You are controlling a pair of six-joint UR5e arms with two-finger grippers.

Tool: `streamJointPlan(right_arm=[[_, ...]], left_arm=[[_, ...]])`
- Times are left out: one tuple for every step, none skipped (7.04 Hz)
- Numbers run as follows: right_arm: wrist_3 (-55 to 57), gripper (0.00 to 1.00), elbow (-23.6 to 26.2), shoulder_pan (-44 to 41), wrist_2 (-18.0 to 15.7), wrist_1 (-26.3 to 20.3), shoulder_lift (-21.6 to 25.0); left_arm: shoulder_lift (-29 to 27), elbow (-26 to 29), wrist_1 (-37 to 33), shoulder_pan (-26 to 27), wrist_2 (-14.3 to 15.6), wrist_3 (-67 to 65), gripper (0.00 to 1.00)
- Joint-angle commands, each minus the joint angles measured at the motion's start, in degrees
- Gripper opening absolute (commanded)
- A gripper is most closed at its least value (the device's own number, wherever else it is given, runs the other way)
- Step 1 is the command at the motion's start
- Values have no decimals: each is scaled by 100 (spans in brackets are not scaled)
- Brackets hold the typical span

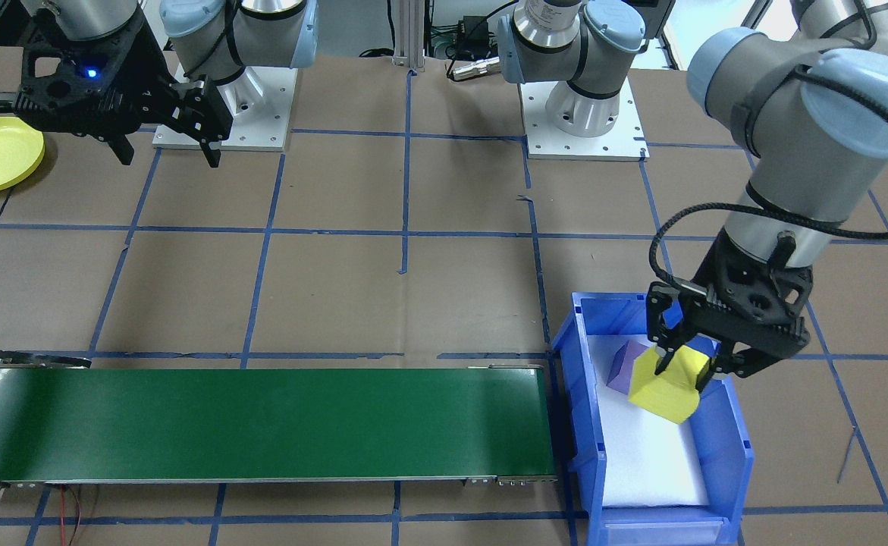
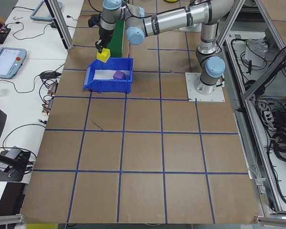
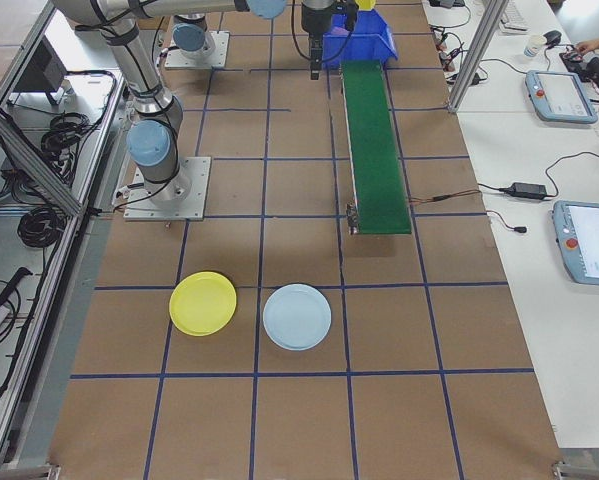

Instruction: Move block left to right into plate

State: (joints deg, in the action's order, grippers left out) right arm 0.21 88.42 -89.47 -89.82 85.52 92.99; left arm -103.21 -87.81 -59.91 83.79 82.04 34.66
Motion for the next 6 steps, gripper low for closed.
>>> streamJointPlan(right_arm=[[6, 100, 0, 0, 0, 0, 0], [-3, 100, 0, 9, 0, 0, 0], [-3, 100, 0, 9, 0, 0, 0], [-3, 100, 0, 9, 0, 0, 0], [-3, 100, 0, 9, 0, 0, 0], [6, 100, 0, 9, 0, 0, 0]], left_arm=[[91, 71, -39, 723, -197, -954, 33], [-32, 71, -13, 953, -162, -1422, 33], [-242, 71, -4, 999, -162, -1470, 33], [-461, -16, -12, 1017, -83, -1470, 33], [-690, -17, -12, 1052, 109, -1479, 33], [-814, -17, 40, 1087, 172, -1488, 33]])
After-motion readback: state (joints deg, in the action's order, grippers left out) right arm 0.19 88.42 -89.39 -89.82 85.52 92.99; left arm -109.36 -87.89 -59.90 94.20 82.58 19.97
